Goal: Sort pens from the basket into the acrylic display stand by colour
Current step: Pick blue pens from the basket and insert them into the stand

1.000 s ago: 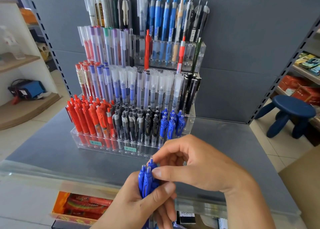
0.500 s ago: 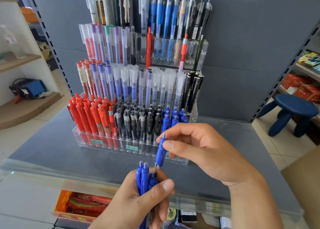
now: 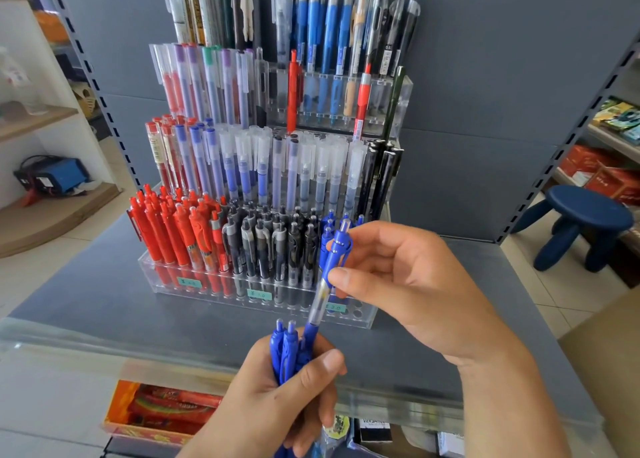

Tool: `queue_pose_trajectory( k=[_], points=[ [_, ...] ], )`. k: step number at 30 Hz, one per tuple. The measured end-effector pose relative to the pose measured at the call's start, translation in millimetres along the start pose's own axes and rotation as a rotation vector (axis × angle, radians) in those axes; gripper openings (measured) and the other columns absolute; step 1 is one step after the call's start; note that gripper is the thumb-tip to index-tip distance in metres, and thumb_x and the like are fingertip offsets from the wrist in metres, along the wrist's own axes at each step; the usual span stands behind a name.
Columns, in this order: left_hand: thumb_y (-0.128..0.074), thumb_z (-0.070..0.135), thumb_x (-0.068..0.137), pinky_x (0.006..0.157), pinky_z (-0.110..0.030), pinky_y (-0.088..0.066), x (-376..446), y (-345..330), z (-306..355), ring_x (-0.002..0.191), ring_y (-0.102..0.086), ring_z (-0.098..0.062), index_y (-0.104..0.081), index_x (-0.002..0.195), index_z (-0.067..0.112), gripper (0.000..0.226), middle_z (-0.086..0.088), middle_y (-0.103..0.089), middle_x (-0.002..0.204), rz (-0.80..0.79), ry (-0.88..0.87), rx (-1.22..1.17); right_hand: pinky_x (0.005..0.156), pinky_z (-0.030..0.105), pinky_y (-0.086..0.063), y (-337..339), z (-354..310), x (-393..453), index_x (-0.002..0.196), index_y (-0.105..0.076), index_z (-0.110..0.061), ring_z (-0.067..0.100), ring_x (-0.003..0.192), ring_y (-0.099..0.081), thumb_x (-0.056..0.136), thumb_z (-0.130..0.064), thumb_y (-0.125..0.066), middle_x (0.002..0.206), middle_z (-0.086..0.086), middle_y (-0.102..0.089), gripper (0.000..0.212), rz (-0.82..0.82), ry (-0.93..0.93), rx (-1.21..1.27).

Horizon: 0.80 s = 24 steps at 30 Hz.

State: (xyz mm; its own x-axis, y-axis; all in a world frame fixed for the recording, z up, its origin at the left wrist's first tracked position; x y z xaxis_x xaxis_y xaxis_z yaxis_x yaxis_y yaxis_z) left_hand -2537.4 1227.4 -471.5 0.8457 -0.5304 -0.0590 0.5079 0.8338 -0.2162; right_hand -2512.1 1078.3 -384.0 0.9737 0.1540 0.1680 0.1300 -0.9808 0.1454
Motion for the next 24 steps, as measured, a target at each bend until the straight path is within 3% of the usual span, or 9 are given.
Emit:
queue_pose_trajectory(
  k=[6, 9, 17, 24],
  points=[
    [-0.073, 0.043, 0.076, 0.037, -0.017, -0.03, 3, 1, -1, 0.031, -0.041, -0.018, -0.064, 0.08, 0.012, 0.033, -0.02, -0.059, 0.056, 0.015, -0.036, -0.023, 0.067, 0.021, -0.054, 24, -16, -5, 0.104, -0.076, -0.014, 0.013, 0.065, -0.066, 0.08, -0.017, -0.074, 0.08, 0.002, -0.075, 0.024, 0.238, 0.171, 0.107],
    [-0.072, 0.044, 0.076, 0.037, -0.018, -0.028, 5, 3, -2, 0.03, -0.04, -0.018, -0.064, 0.078, 0.011, 0.033, -0.021, -0.058, 0.056, 0.048, -0.048, -0.036, 0.064, 0.017, -0.051, 36, -22, -9, 0.104, -0.075, -0.014, 0.009, 0.061, -0.063, 0.078, -0.018, -0.071, 0.077, 0.0, -0.074, 0.027, 0.365, 0.245, 0.083],
    [-0.071, 0.047, 0.072, 0.037, -0.016, -0.028, 7, 7, -3, 0.027, -0.033, -0.015, -0.055, 0.065, 0.012, 0.039, -0.02, -0.053, 0.052, 0.161, -0.088, -0.068, 0.077, 0.034, -0.059, 45, -18, -11, 0.101, -0.078, -0.022, 0.019, 0.074, -0.074, 0.088, -0.006, -0.074, 0.088, 0.007, -0.077, 0.021, 0.461, 0.321, -0.087],
    [-0.072, 0.048, 0.071, 0.036, -0.015, -0.027, 7, 7, -4, 0.028, -0.032, -0.014, -0.053, 0.065, 0.009, 0.043, -0.02, -0.05, 0.05, 0.17, -0.085, -0.068, 0.074, 0.033, -0.06, 44, -18, -9, 0.1, -0.077, -0.026, 0.02, 0.072, -0.073, 0.089, -0.005, -0.074, 0.086, 0.005, -0.076, 0.024, 0.442, 0.331, -0.164]
  ],
)
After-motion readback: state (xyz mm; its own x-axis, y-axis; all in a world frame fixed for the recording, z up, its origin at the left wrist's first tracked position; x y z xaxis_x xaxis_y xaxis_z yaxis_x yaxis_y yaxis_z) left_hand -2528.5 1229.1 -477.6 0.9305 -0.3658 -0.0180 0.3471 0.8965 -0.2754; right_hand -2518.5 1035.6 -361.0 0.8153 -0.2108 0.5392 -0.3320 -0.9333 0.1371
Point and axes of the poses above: each hand's wrist, its own x-axis towards the middle knuckle, its own y-axis out of the back of the hand, z = x × y, the point moved 6 cm from there along x, towards the middle knuckle
